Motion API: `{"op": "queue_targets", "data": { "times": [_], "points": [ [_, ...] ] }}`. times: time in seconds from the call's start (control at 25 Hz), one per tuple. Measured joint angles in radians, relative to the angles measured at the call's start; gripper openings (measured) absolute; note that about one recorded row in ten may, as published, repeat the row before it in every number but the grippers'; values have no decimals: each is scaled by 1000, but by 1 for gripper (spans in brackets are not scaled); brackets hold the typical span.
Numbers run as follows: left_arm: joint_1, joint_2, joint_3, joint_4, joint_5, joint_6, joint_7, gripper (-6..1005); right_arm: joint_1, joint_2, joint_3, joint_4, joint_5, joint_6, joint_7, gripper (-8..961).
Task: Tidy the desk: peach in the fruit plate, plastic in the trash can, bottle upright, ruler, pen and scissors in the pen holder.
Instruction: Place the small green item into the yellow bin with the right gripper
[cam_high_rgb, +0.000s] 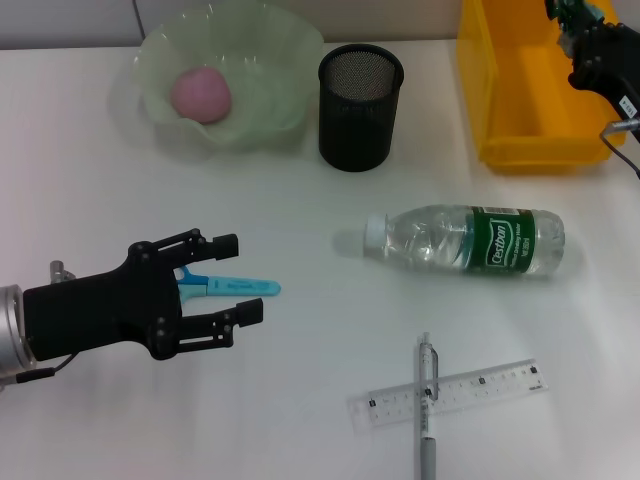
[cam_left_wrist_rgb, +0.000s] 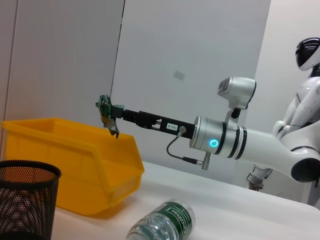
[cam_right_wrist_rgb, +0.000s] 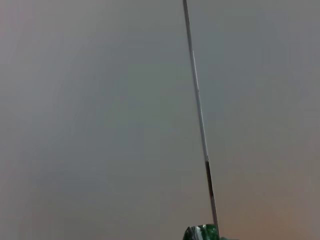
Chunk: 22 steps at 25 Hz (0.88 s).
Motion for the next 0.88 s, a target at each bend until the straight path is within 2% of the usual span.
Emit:
{"op": "queue_targets", "data": {
  "times": [0.88],
  "points": [
    [0,2,-4,0,0,0,1,826,-1,2,37,3,13,-2,-2,94]
  ]
}}
